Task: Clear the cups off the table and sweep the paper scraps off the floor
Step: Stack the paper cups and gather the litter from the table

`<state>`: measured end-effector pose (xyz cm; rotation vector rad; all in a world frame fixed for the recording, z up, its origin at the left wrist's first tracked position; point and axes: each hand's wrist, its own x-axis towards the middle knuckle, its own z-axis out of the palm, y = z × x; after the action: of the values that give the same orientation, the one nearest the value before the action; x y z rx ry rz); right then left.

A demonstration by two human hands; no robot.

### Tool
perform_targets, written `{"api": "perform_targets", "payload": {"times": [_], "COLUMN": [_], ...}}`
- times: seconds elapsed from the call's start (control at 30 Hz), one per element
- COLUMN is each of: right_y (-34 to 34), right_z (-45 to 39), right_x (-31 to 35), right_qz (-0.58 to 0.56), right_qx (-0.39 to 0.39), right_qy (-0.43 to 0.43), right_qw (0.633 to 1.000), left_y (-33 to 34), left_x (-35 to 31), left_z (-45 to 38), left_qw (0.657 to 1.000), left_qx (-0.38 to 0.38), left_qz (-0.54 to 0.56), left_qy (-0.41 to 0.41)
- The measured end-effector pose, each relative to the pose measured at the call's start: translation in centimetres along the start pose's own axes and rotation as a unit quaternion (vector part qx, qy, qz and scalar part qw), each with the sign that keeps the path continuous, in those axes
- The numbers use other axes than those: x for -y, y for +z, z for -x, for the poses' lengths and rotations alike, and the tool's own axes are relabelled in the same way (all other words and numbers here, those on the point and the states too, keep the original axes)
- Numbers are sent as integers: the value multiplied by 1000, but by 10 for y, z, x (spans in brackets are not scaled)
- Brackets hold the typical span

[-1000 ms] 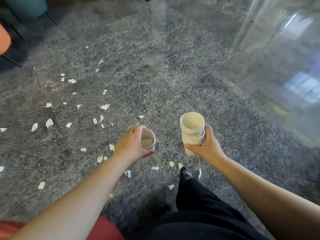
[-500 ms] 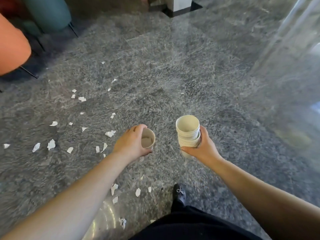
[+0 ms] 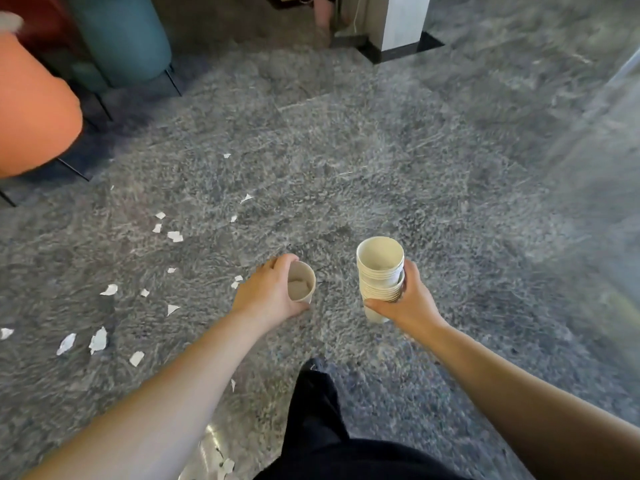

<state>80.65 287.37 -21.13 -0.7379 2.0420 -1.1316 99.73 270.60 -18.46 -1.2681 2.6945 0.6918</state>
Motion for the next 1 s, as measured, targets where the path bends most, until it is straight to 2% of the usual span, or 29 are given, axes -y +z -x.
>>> {"api": "perform_targets", "payload": {"times": [0.4, 0.8, 1.0], "right_y": [27, 21, 11], "right_z": [-222, -494, -617], "right_x": [94, 175, 228], "right_qz": [-29, -26, -11], "right_qx": [-33, 12, 16], "right_qy": [11, -7, -18], "right_qw": [999, 1000, 1000], "left_y": [-95, -172, -220], "left_x": [46, 66, 65], "left_z": [-230, -483, -596], "left_qw": [1000, 999, 998], "left_qx": [-3, 0, -27], "left_qz": [-5, -22, -15], "left_qy": [5, -44, -61]}}
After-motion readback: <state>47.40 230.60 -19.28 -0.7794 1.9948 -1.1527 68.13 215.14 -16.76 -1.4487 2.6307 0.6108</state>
